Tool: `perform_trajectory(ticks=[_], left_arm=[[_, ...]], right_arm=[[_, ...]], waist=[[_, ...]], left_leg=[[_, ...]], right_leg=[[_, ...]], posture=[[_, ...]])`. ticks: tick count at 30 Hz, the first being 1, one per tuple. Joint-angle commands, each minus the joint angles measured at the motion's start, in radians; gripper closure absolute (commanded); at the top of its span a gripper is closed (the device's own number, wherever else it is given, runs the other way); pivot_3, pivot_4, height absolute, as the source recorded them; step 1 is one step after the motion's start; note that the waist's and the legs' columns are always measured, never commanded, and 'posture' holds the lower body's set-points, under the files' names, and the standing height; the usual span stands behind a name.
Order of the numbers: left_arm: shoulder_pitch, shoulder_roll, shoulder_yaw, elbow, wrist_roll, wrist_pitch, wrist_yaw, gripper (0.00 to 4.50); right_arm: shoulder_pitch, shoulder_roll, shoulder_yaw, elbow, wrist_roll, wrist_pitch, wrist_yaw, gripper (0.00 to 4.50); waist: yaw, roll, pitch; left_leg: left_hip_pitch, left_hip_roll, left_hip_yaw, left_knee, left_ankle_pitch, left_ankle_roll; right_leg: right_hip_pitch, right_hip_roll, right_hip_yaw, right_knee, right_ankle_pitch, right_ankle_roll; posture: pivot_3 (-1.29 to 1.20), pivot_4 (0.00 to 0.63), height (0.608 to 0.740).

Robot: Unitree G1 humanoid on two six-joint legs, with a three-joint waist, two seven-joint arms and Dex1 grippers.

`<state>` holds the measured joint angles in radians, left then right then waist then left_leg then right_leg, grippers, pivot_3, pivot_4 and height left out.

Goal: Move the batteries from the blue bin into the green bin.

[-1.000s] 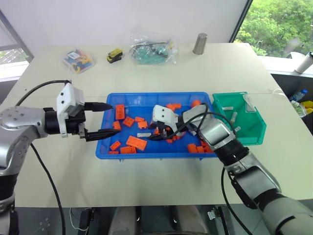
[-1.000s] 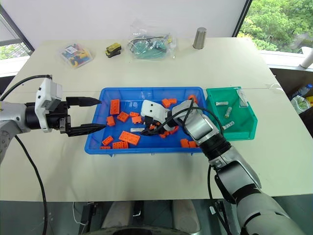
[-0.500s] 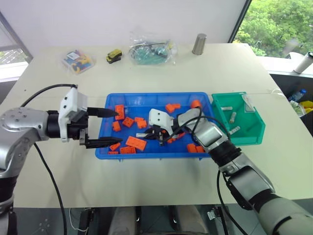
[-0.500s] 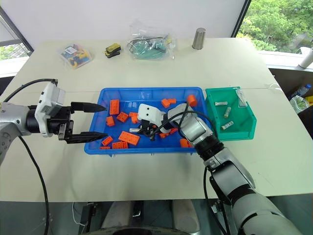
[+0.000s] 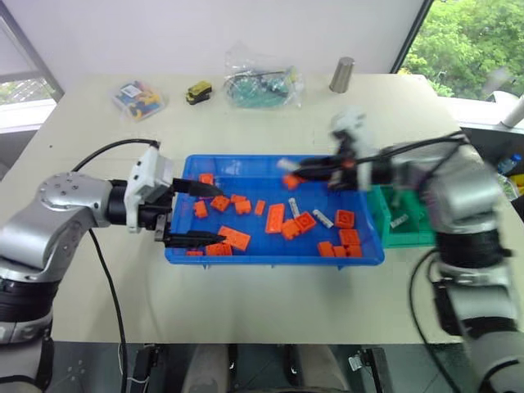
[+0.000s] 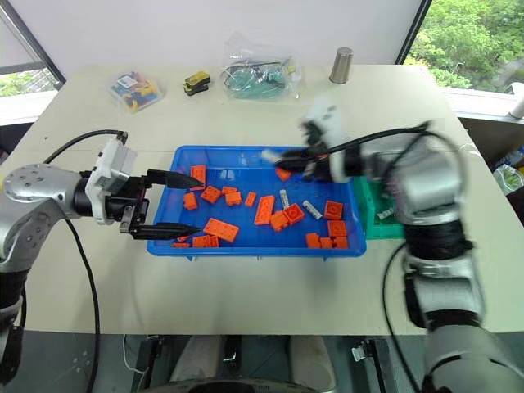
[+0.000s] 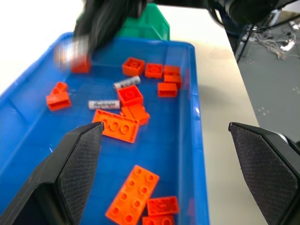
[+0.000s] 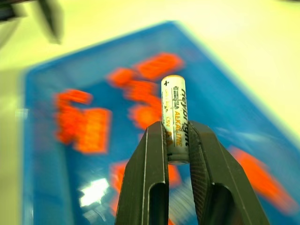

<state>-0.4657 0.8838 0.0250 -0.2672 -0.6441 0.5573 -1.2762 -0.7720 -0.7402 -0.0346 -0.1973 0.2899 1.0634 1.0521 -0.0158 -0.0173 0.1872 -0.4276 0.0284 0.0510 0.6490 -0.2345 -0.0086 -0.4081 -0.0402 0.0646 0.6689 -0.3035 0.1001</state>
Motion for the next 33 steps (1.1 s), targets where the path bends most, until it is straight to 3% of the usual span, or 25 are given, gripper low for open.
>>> perform_trajectory(ticks=[1,4,12,13,18,24,27,33], left_arm=[[-0.024,-0.014,0.001,0.018,0.013,-0.033,-0.009,0.0],[-0.037,-0.03,-0.008,0.039,0.026,-0.049,-0.012,0.0],[-0.073,-0.061,-0.027,0.066,0.049,-0.064,-0.016,0.0],[-0.074,-0.063,-0.026,0.064,0.049,-0.062,-0.015,0.0],[-0.069,-0.059,-0.019,0.05,0.043,-0.055,-0.008,0.0],[-0.067,-0.062,-0.019,0.038,0.044,-0.05,0.009,0.0],[-0.066,-0.064,-0.015,0.028,0.041,-0.044,0.023,0.0],[-0.034,-0.053,0.006,-0.005,0.032,-0.04,0.045,0.0]], right_arm=[[0.093,-0.125,-0.11,-0.008,0.011,-0.009,-0.015,4.42],[0.185,-0.21,-0.173,0.031,0.005,-0.046,-0.034,4.42],[0.224,-0.216,-0.178,0.112,0.004,-0.104,-0.129,0.33],[0.207,-0.219,-0.166,0.129,0.0,-0.121,-0.134,0.03],[0.046,-0.199,-0.066,0.185,0.012,-0.173,-0.114,0.03],[-0.153,-0.002,0.121,0.244,0.002,-0.146,-0.133,0.03],[-0.157,0.084,0.186,0.241,0.003,-0.094,-0.16,0.03],[-0.057,0.135,0.297,0.174,-0.004,-0.041,-0.188,0.03]], waist=[[-0.001,0.0,0.0],[-0.002,0.0,0.0],[-0.014,0.0,0.0],[-0.015,0.0,0.0],[-0.029,0.0,0.0],[-0.032,0.0,0.0],[-0.023,0.0,0.0],[-0.001,0.0,0.0]], left_leg=[[0.0,0.0,0.0,0.0,0.0,0.0],[0.0,0.0,0.001,0.0,0.0,0.001],[0.001,0.002,0.001,0.001,0.0,0.001],[0.0,0.003,0.001,0.001,0.0,0.001],[0.0,0.003,0.001,0.0,0.0,0.001],[0.0,0.005,0.0,0.0,0.0,0.001],[0.0,0.005,0.0,0.0,0.0,0.001],[-0.002,0.003,0.0,0.002,0.0,0.001]], right_leg=[[0.0,0.0,0.0,0.0,0.0,0.0],[0.0,0.0,0.0,0.0,0.0,0.0],[0.0,0.005,0.004,0.0,0.0,0.0],[0.0,0.005,0.004,0.0,0.0,0.0],[0.0,0.006,0.004,0.0,0.0,0.0],[-0.001,0.009,0.004,0.0,0.0,0.0],[-0.001,0.009,0.004,0.001,0.0,-0.001],[-0.001,0.006,0.004,0.0,0.0,0.0]], posture=[[0.0,0.15,0.739],[0.0,0.15,0.739],[0.0,0.15,0.739],[0.0,0.15,0.739],[0.0,0.15,0.739],[0.0,0.15,0.739],[0.0,0.15,0.739],[0.0,0.15,0.739]])
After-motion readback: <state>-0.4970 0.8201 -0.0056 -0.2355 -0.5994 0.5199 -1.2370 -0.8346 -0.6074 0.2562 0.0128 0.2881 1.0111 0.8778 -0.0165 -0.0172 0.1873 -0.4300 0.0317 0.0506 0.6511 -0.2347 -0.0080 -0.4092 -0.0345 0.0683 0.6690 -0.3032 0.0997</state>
